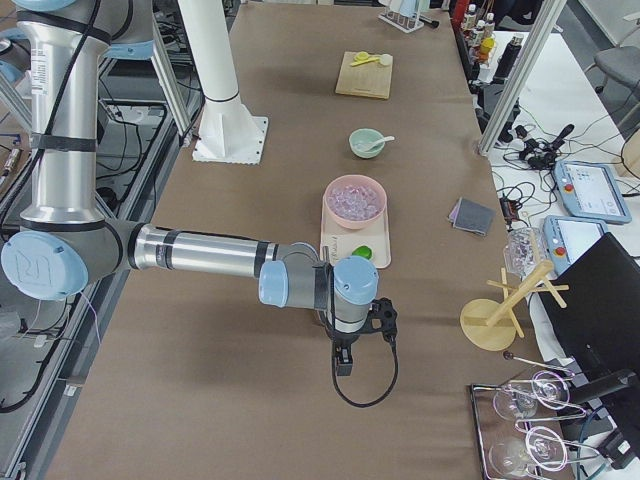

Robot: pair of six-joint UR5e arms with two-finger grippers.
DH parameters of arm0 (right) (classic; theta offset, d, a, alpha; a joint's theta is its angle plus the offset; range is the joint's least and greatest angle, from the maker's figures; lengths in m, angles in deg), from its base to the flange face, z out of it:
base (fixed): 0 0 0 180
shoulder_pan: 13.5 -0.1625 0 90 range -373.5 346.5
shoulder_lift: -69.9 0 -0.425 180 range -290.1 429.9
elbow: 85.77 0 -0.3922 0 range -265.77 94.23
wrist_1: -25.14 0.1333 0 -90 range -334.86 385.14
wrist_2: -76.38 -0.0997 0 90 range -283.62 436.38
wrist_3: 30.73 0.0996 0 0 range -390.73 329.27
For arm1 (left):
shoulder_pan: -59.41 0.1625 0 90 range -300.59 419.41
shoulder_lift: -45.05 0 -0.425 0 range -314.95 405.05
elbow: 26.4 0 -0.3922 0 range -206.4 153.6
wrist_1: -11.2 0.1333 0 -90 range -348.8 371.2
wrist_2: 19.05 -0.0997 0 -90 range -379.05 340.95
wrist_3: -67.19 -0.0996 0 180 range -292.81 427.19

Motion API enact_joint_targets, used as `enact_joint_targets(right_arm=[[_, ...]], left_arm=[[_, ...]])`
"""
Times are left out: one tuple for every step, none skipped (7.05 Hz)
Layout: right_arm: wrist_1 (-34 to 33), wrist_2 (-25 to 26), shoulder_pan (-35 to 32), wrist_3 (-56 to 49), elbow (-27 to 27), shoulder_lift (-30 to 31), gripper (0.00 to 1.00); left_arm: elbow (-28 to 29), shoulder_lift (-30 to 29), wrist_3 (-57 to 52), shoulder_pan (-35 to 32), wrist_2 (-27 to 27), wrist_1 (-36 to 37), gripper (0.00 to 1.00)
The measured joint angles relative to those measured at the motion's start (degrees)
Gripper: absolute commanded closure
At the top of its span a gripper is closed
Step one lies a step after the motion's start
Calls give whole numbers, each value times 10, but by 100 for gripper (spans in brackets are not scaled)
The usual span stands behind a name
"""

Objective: Put spoon and ice into bowl

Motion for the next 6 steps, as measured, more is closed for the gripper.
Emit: enact_joint_targets(right_arm=[[-4,0,0,10,4,-1,0],[-32,0,0,15,20,-7,0],[-87,0,0,17,52,-15,0],[-136,0,1,17,83,-18,0],[-155,0,1,18,96,-17,0],[-161,0,1,18,99,-17,0]], left_arm=[[1,0,8,-1,2,5,2],[3,-2,26,-1,2,7,2],[6,-3,36,-1,3,7,2],[11,-5,40,-1,3,6,2],[16,-6,41,-1,3,5,2],[20,-7,41,-1,4,3,2]])
